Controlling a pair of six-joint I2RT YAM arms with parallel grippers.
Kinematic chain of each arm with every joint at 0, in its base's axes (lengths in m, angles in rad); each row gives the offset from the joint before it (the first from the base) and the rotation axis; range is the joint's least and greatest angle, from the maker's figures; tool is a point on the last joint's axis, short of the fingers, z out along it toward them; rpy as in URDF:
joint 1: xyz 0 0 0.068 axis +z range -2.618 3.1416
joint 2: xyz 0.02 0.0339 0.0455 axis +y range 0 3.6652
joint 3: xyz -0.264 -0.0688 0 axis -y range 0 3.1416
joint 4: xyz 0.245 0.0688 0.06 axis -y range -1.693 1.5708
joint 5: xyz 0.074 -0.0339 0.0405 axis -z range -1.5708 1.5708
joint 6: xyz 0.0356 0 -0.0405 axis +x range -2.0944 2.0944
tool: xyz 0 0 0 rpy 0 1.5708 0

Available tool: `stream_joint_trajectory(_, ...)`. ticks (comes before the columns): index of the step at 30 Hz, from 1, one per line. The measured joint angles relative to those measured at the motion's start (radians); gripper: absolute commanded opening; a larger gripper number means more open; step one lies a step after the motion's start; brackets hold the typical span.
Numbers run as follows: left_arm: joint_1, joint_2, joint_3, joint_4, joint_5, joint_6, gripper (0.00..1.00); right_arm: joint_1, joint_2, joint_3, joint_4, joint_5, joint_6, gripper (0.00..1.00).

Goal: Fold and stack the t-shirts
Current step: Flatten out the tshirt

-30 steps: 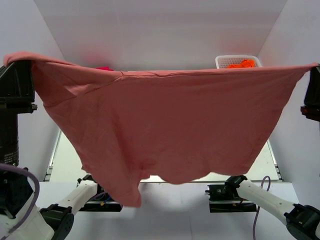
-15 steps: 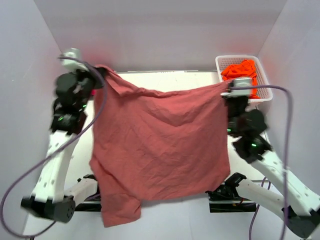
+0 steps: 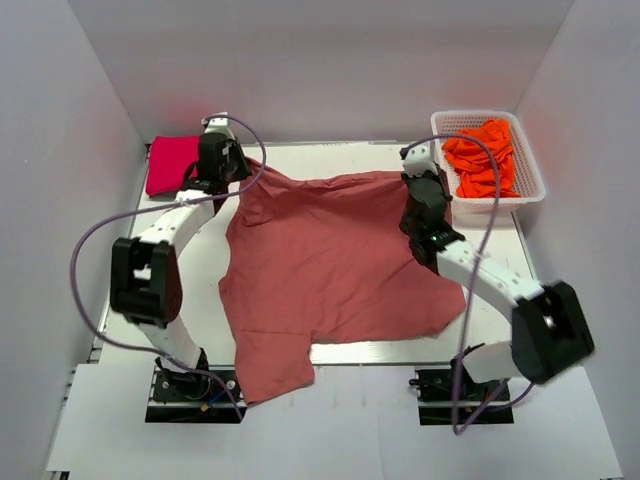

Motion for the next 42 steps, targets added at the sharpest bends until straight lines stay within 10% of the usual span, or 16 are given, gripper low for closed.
stream_joint_trajectory(8, 0.001, 0.341, 0.291, 0.062, -0.023, 0.023, 0.05, -0.139, 0.420, 0.266, 0.001, -0.037, 0.032, 0.00)
stream_joint_trajectory(9, 0.001, 0.385, 0.340, 0.057, -0.032, 0.023, 0.17, -0.154, 0.464, 0.310, -0.010, -0.050, 0.040, 0.03)
stream_joint_trajectory(10, 0.001, 0.432, 0.397, 0.047, -0.043, 0.024, 0.58, -0.167, 0.503, 0.353, -0.014, -0.060, 0.047, 0.15)
stream_joint_trajectory(11, 0.000, 0.479, 0.460, 0.024, -0.061, 0.023, 0.75, -0.180, 0.546, 0.405, -0.033, -0.068, 0.056, 0.61)
stream_joint_trajectory(12, 0.001, 0.528, 0.529, -0.005, -0.080, 0.018, 0.98, -0.193, 0.595, 0.469, -0.055, -0.080, 0.066, 0.80)
stream_joint_trajectory(17, 0.003, 0.706, 0.812, -0.136, -0.105, -0.007, 1.00, -0.234, 0.784, 0.746, -0.230, -0.167, 0.106, 0.90)
stream_joint_trajectory(25, 0.005, 0.636, 0.821, -0.269, -0.093, -0.016, 1.00, -0.227, 0.624, 0.727, -0.554, -0.414, 0.257, 0.90)
stream_joint_trajectory(35, -0.052, 0.193, 0.281, -0.328, 0.036, -0.082, 1.00, -0.222, 0.158, 0.348, -0.780, -0.639, 0.576, 0.90)
stream_joint_trajectory(42, -0.090, 0.232, 0.080, -0.412, 0.012, -0.104, 1.00, -0.214, 0.166, 0.074, -0.889, -0.815, 0.696, 0.90)
